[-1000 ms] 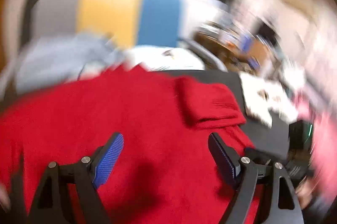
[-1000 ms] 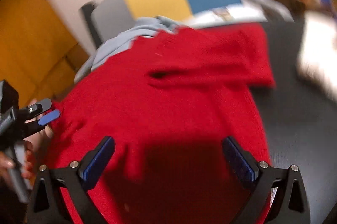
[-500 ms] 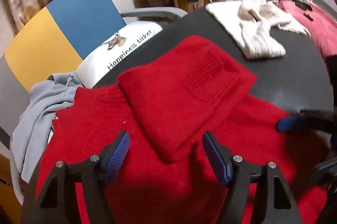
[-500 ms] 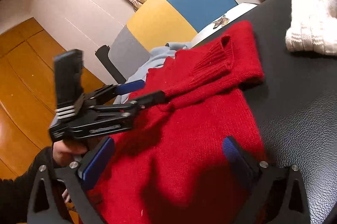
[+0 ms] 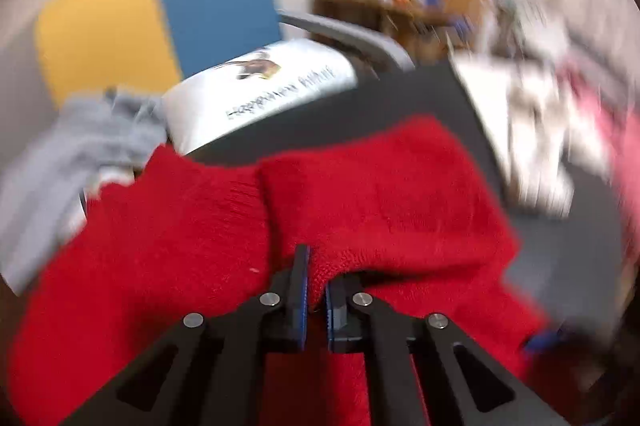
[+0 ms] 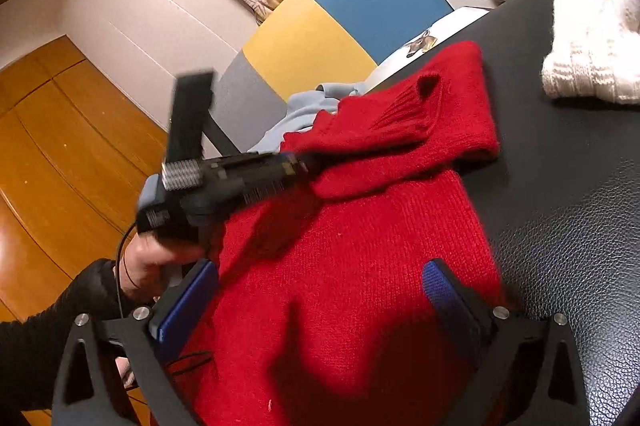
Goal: Fold clothes
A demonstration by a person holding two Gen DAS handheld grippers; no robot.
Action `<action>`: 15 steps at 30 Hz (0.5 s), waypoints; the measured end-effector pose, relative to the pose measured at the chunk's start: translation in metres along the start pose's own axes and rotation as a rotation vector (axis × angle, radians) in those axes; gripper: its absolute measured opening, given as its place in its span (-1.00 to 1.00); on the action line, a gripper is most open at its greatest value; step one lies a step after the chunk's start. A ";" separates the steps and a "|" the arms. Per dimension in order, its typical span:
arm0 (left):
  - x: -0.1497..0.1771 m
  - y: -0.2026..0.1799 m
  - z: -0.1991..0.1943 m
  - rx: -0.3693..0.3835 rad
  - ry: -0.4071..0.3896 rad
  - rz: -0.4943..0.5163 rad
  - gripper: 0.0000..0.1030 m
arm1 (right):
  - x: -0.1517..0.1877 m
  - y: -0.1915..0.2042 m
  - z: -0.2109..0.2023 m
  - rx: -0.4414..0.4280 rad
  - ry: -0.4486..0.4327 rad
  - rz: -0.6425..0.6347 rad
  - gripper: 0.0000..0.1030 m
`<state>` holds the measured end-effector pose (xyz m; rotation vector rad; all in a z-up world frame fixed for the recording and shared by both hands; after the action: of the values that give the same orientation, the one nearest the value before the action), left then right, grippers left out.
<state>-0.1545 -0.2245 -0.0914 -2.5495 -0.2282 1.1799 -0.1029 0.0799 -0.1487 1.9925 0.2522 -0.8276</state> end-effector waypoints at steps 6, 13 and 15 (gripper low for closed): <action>-0.003 0.061 -0.045 0.052 -0.128 -0.318 -0.92 | 0.001 0.002 0.001 0.008 0.004 -0.005 1.00; 0.051 0.154 -0.118 -0.001 -0.242 -0.543 -0.92 | 0.001 0.005 0.003 0.029 0.017 -0.019 1.00; 0.066 0.164 -0.121 -0.018 -0.219 -0.537 -0.91 | 0.001 0.006 0.004 0.038 0.023 -0.025 1.00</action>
<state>-0.0175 -0.3863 -0.1227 -2.1568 -0.9107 1.2245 -0.1009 0.0733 -0.1471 2.0395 0.2767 -0.8307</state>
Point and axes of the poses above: each gripper's, at about its wrist camera, not at the fingertips, and z roughly the way its jaws point, y to its left, x to its underside, the point moved 2 cm from there along z, roughly the way its jaws point, and after that the axes turned 5 degrees about -y, right-handed, at the moved point
